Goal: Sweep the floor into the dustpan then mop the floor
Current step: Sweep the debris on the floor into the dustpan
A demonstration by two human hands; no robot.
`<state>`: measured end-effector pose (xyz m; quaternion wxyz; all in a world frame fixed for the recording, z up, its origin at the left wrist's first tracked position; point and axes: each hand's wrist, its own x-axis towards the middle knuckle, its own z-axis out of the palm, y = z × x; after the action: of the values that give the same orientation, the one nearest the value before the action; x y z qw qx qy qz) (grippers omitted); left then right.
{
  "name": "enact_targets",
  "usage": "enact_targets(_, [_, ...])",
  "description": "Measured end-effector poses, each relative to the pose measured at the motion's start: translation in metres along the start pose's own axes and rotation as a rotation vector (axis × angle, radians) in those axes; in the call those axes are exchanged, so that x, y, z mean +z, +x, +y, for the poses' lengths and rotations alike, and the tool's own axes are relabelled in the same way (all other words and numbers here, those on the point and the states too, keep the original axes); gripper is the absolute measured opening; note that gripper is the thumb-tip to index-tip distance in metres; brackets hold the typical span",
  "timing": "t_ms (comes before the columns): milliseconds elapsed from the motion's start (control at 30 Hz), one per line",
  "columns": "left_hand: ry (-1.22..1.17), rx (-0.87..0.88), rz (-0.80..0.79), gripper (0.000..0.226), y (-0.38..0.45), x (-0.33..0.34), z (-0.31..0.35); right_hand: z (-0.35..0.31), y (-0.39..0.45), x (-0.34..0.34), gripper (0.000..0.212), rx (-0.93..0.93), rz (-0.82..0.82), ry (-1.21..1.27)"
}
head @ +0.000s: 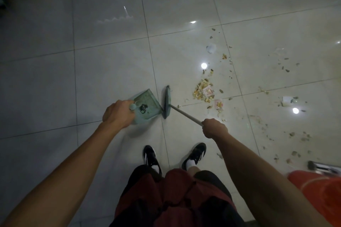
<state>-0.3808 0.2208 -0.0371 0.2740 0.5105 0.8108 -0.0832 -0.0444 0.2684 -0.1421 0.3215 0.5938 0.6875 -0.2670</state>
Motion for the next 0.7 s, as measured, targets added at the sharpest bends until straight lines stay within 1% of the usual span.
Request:
enact_targets(200, [0.036, 0.039, -0.024, 0.011, -0.011, 0.023, 0.073, 0.086, -0.003, -0.002, 0.030, 0.028, 0.013, -0.008])
enact_targets(367, [0.048, 0.081, -0.042, 0.006, -0.008, 0.035, 0.122, 0.145, -0.007, -0.007, 0.031, 0.084, 0.048, 0.017])
enact_targets(533, [0.058, 0.110, -0.044, 0.005, -0.002, 0.037, 0.154, 0.181, -0.011, -0.013, 0.029, 0.145, 0.099, 0.044])
enact_targets(700, [0.073, 0.149, -0.042, 0.009, 0.005, 0.031, 0.180, 0.198, -0.010, -0.025, 0.026, 0.168, 0.121, 0.094])
